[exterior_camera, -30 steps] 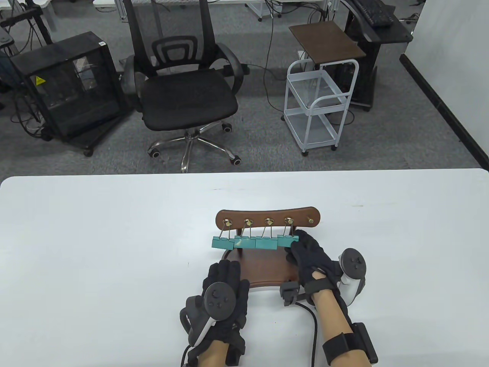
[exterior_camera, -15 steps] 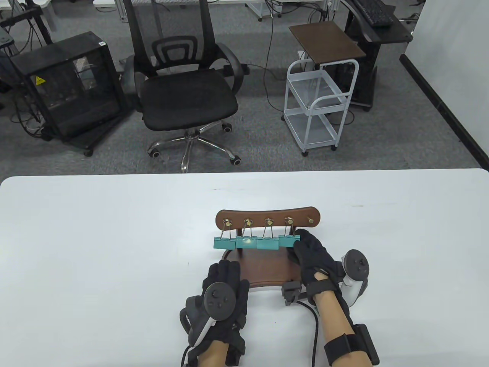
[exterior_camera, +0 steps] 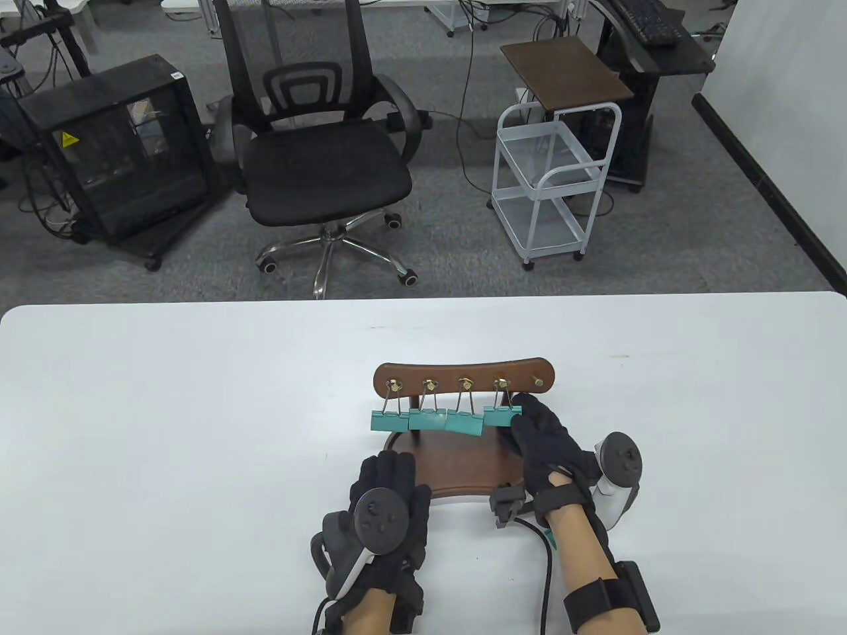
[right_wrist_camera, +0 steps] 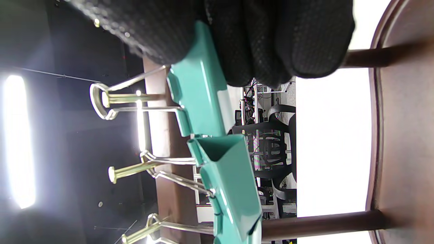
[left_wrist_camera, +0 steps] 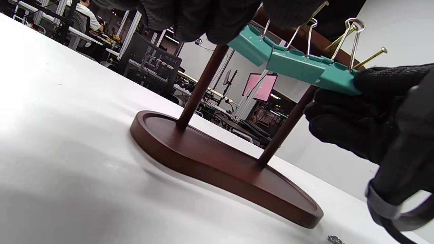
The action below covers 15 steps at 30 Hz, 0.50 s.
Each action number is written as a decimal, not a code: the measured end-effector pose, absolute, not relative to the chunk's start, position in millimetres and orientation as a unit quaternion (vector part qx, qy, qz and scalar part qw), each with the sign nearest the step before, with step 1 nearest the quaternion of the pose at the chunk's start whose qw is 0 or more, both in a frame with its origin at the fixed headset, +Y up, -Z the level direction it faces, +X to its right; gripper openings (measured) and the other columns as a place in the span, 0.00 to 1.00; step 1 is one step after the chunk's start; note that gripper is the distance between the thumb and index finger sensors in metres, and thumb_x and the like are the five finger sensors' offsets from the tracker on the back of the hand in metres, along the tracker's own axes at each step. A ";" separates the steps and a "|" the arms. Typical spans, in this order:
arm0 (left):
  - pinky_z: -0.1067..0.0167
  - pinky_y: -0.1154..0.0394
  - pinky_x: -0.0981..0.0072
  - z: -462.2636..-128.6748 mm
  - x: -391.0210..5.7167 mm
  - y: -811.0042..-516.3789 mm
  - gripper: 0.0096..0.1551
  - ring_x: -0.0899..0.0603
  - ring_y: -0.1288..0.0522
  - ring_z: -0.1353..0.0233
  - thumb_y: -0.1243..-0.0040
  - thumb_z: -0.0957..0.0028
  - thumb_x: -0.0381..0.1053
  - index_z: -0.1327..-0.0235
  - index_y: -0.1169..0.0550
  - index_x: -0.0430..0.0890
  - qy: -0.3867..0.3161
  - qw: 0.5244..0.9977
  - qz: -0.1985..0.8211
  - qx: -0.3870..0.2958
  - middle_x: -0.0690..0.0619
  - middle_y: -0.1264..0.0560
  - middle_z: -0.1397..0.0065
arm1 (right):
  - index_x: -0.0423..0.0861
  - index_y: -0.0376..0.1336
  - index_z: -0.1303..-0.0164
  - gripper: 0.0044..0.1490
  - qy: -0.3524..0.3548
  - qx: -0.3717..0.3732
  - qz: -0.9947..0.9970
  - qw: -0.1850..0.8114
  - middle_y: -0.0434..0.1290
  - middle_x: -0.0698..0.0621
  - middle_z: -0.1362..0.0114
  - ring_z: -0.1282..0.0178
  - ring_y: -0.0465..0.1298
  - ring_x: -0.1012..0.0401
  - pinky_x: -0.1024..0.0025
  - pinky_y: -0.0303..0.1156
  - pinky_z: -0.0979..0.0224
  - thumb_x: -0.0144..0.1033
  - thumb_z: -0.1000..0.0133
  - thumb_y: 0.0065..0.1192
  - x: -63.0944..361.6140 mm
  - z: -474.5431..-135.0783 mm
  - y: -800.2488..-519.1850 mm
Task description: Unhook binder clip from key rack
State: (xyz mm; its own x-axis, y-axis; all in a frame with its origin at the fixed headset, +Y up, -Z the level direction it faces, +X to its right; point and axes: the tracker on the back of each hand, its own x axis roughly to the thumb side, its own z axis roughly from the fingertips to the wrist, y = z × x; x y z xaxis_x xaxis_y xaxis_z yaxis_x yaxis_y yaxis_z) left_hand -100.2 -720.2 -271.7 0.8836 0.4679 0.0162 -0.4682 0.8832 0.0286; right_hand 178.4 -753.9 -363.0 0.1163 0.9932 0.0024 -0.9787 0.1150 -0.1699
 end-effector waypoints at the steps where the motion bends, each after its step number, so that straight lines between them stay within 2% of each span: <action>1: 0.25 0.45 0.45 -271.7 -100.2 -720.2 0.37 0.40 0.47 0.15 0.55 0.42 0.64 0.19 0.35 0.54 -0.004 0.970 0.242 0.015 0.50 0.41 0.14 | 0.51 0.62 0.37 0.34 -0.057 -0.062 0.660 0.747 0.75 0.41 0.36 0.38 0.76 0.44 0.55 0.77 0.38 0.43 0.54 0.66 178.4 -363.0 -753.4; 15: 0.25 0.44 0.45 -271.5 -99.7 -720.0 0.36 0.40 0.47 0.15 0.55 0.42 0.63 0.19 0.35 0.54 -0.005 0.971 0.240 0.015 0.50 0.41 0.14 | 0.50 0.63 0.38 0.33 -0.051 -0.052 0.662 0.746 0.75 0.41 0.36 0.39 0.76 0.44 0.55 0.77 0.39 0.41 0.55 0.67 186.8 -354.3 -750.9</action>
